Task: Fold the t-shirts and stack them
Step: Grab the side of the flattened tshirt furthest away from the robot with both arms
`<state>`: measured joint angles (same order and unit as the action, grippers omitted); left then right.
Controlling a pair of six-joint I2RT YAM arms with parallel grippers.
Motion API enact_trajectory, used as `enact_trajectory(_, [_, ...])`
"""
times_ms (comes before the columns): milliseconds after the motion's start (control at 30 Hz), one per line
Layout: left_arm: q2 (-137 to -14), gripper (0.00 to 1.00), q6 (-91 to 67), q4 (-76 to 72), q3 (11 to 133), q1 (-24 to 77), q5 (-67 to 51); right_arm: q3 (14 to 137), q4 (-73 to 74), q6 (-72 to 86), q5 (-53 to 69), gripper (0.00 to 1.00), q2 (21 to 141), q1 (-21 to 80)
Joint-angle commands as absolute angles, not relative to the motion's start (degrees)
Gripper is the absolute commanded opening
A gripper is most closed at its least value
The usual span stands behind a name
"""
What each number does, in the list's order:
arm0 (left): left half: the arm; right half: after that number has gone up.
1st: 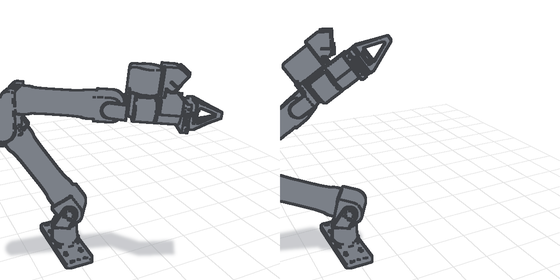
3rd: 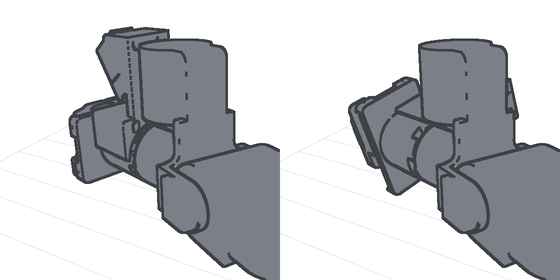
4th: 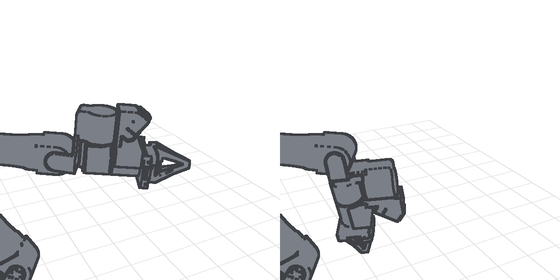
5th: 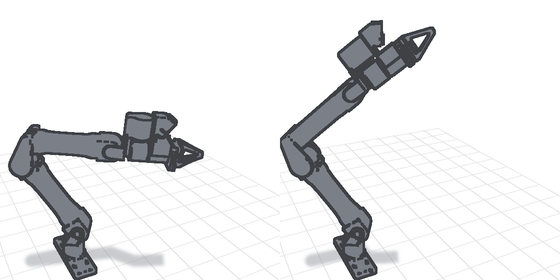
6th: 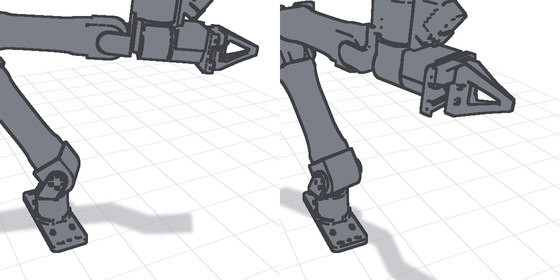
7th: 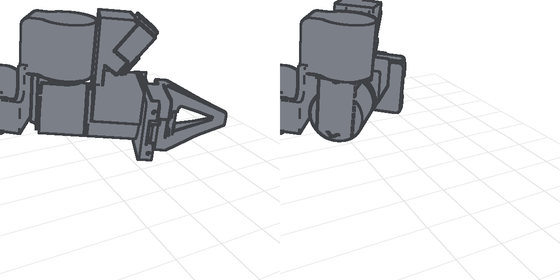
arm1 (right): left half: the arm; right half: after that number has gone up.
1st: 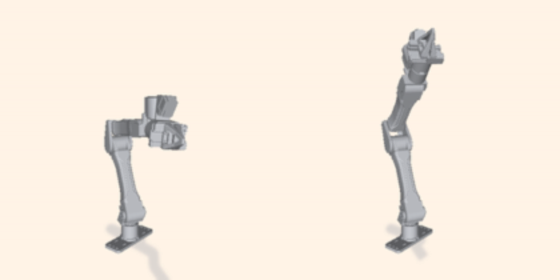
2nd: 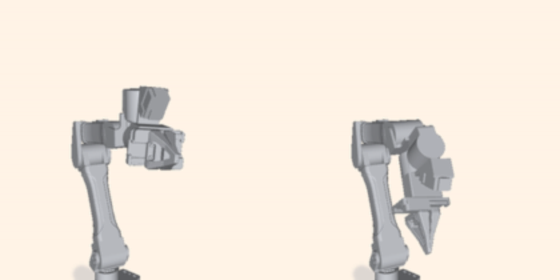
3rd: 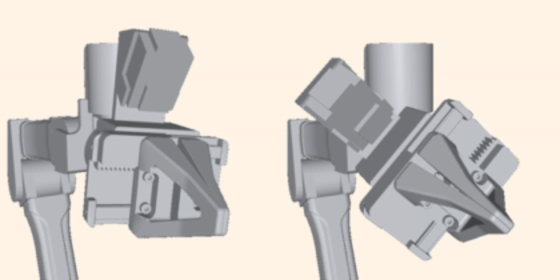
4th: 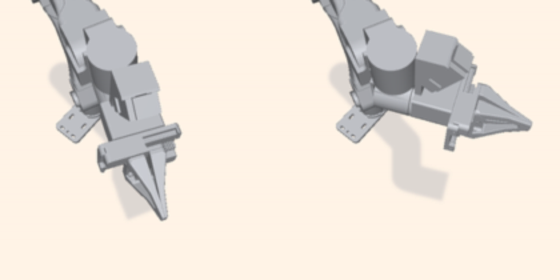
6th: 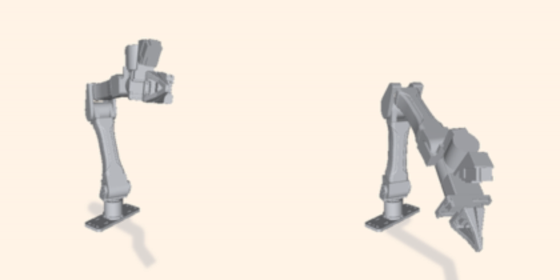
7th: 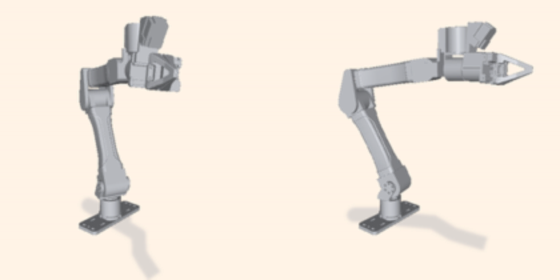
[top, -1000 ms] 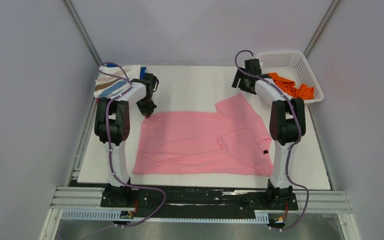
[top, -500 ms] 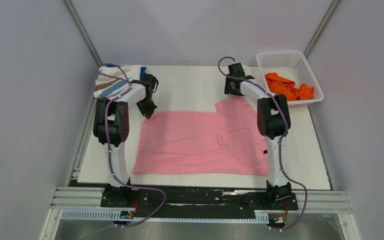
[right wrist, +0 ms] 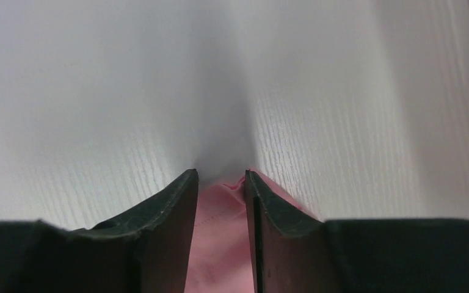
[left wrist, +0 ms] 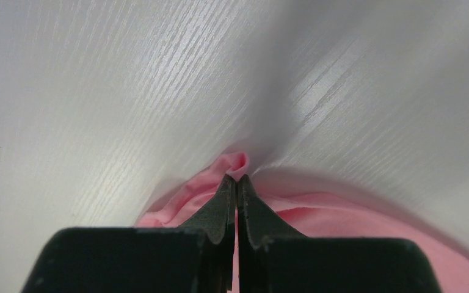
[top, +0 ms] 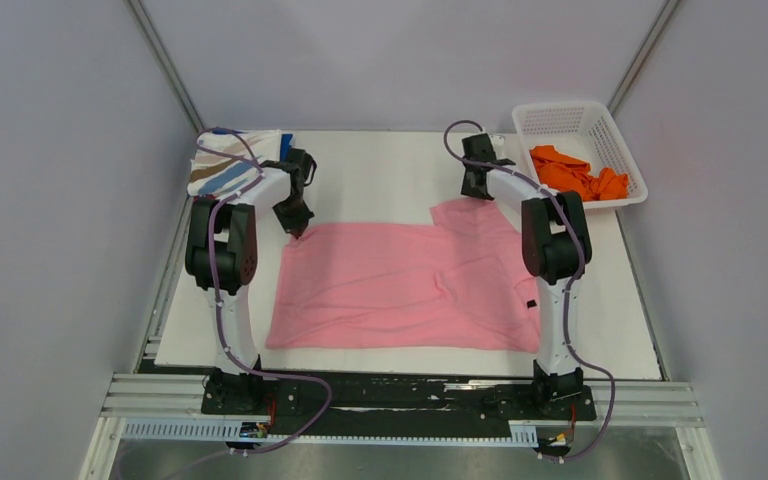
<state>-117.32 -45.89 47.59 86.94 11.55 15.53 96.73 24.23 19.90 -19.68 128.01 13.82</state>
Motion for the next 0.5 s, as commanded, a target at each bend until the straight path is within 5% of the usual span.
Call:
enact_trajectory(0, [-113.90, 0.00, -45.44, 47.19, 86.89, 11.84, 16.06, 94.63, 27.20, 22.29, -21.40, 0.33, 126.27, 13.01])
enact_trajectory(267, [-112.87, 0.00, -45.53, 47.27, 86.71, 11.84, 15.97, 93.44, 25.62, 23.61, -18.90, 0.00, 123.32, 13.02])
enact_trajectory(467, [-112.02, 0.00, -45.38, 47.22, 86.37, 11.88, 15.64, 89.39, 21.46, 21.17, -16.28, 0.00, 119.57, 13.05])
